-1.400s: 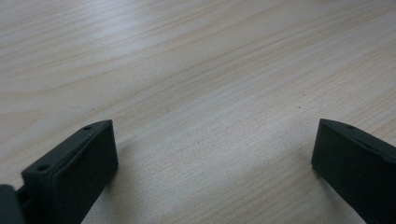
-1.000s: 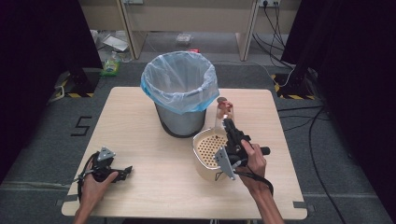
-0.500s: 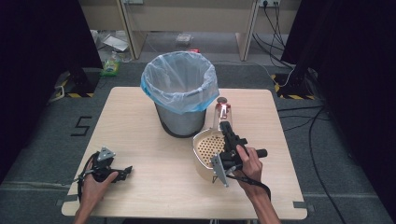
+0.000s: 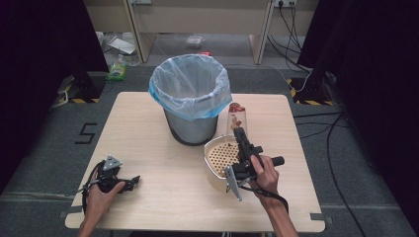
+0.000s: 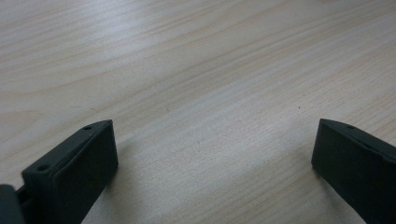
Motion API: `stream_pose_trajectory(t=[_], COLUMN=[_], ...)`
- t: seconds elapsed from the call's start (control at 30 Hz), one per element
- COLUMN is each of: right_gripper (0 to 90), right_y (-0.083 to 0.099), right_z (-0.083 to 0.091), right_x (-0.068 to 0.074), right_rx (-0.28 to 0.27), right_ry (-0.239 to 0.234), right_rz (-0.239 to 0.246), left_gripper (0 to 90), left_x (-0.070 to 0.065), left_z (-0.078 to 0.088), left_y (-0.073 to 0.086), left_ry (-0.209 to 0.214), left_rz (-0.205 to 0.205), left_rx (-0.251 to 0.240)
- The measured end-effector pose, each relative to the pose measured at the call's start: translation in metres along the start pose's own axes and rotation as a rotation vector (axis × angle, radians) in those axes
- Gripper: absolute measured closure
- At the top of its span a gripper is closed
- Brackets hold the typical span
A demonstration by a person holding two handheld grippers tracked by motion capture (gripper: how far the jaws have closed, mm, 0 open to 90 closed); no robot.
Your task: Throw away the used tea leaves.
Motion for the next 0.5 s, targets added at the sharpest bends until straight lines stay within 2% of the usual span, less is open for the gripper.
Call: stream_pose_trajectory(t=[0.03,0.07,0.13,0.23,0.3,0.43,0.5], right_gripper=[87.8,87.8,87.8,87.8,87.7,87.7,87.7], right_y=[0.003,0.002,-0.003,-0.001,-0.002,0.001,0.001], right_z=[-0.003,-0.001,-0.001,-0.004,-0.004,-0.003,-0.002], right_x=[0.002,0.000,0.000,0.001,0.000,-0.006,-0.009], right_rx=[0.014,0.012,-0.001,0.012,0.007,0.011,0.002], right_ry=[-0.013,0.005,-0.002,-0.008,-0.009,-0.014,-0.003], right_rz=[0.001,-0.019,0.009,-0.016,-0.009,-0.085,-0.083], left_gripper=[0.0,0.0,0.0,0.0,0.0,0.0,0.0], left_x=[0.000,0.000,0.000,0.000,0.000,0.000,0.000], left_z=[0.000,0.000,0.000,0.000,0.000,0.000,0.000], left_y=[0.000,0.000,0.000,0.000,0.000,0.000,0.000], left_ry=[0.000,0.000,0.000,-0.002,-0.001,-0.002,-0.001], left_rz=[0.002,0.000,0.000,0.001,0.002,0.001,0.001], left_rx=[-0.001,0.000,0.000,0.000,0.000,0.000,0.000])
Point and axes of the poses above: each handheld gripper's, and its own axes: z roughly backward along the jaws, y roughly out of its underside, x roughly to its left, the point moved 5 cm from there along -z, roughly forward along the jaws, and after that the axes turned 9 degrees about z, right-handed, at the moved point
